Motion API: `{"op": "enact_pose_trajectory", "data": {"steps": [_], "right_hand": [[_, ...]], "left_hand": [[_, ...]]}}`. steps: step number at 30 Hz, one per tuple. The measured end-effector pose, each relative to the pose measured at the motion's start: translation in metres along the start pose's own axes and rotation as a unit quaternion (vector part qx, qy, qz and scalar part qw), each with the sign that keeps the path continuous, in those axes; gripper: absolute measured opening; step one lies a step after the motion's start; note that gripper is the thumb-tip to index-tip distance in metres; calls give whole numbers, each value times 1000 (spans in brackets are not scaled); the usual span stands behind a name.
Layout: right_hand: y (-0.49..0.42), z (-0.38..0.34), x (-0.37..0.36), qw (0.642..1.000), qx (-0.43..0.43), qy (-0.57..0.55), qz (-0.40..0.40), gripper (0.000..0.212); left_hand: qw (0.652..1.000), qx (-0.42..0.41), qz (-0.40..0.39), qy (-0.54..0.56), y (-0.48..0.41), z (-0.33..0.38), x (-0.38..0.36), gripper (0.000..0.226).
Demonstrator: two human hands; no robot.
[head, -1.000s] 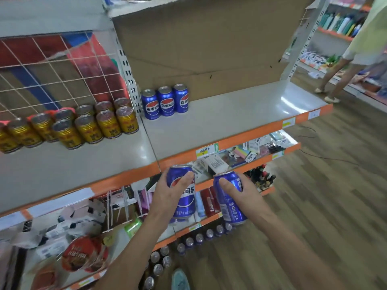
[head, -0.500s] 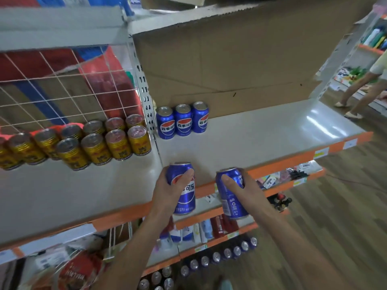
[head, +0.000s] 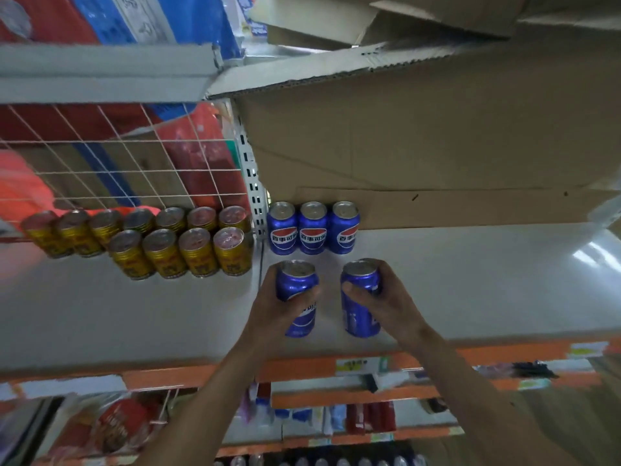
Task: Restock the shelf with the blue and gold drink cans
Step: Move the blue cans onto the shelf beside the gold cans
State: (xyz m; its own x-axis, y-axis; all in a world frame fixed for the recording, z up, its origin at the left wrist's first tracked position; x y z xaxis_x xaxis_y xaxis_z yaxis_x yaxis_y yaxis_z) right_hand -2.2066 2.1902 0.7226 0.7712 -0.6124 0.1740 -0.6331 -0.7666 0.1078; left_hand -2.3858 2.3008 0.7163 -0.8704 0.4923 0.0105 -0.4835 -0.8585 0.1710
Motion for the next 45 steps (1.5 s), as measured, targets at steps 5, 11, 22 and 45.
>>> {"op": "enact_pose_trajectory", "data": {"steps": [5,11,22,45], "right_hand": [[-22,6,-8,996,61,17,-56,56],[-26,15,-7,986,113,78,-100,78],[-9,10,10,964,138,180,-139,104],[-3,-9,32,908,217,359,-7,85]], "left_hand": [[998,-44,22,-43,-8,1,-10,58],[996,-58,42,-51,-5,-9,-8,66],[991,-84,3,-108,-9,-14,4,84],[974,-128,-90,-165,-14,2,-31,73]]}}
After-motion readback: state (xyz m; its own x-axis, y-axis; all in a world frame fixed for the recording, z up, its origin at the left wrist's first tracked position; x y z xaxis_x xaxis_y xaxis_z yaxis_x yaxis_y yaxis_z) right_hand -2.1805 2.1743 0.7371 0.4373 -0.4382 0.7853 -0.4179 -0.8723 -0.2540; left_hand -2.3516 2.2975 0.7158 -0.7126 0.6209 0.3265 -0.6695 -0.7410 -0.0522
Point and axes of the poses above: each hand's wrist, its own y-axis away from the middle knuckle, its own x-axis out of the back of the hand, z = x × y, the point moved 7 cm from there along -y, towards the middle knuckle, and after that the axes turned 6 degrees about z, right-handed, at the moved point
